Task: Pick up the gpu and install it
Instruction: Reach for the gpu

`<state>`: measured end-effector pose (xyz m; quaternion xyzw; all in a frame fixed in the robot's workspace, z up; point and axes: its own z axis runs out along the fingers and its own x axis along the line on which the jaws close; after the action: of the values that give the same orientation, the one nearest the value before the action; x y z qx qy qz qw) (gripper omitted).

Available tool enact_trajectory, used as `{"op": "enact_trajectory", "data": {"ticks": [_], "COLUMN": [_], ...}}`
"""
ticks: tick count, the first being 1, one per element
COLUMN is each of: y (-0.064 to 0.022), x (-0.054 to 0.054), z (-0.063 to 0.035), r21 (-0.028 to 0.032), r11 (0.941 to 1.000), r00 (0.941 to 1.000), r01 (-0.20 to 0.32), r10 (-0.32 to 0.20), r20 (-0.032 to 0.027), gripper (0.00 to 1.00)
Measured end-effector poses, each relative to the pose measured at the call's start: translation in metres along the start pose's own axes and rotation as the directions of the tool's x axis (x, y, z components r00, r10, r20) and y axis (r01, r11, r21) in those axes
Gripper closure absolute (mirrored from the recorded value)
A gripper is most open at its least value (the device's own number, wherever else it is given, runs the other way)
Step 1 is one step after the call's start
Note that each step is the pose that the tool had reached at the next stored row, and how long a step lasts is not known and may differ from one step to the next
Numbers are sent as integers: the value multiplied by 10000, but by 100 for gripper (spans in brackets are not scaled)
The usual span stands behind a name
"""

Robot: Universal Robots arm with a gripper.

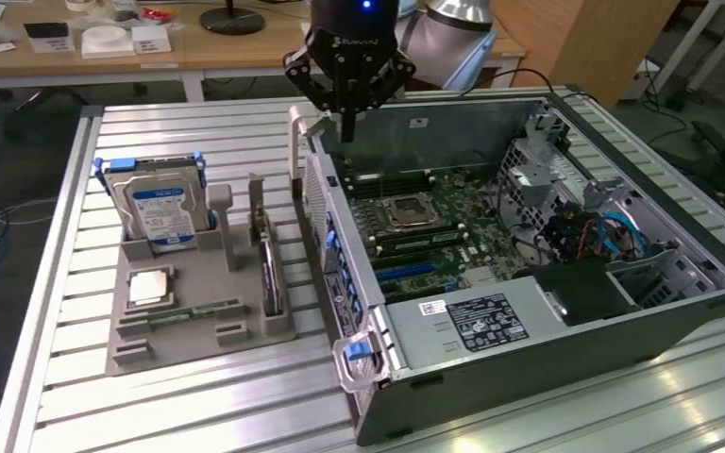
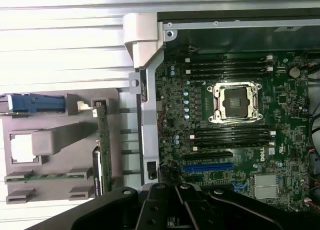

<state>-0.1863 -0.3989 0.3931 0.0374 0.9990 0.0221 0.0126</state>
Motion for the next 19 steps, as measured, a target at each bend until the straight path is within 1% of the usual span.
{"op": "enact_trajectory", "data": {"ticks": [5,15,19], "y": [-6,-6,-8], "x": [78,82,101], "z": [-2,-2,-3], "r21": [1,0,1], "r11": [10000,10000,10000], "r00": [10000,10000,10000], "r01": [0,0,-1], "r10": [0,0,1], "r20": [0,0,-1], "gripper": [89,89,89]}}
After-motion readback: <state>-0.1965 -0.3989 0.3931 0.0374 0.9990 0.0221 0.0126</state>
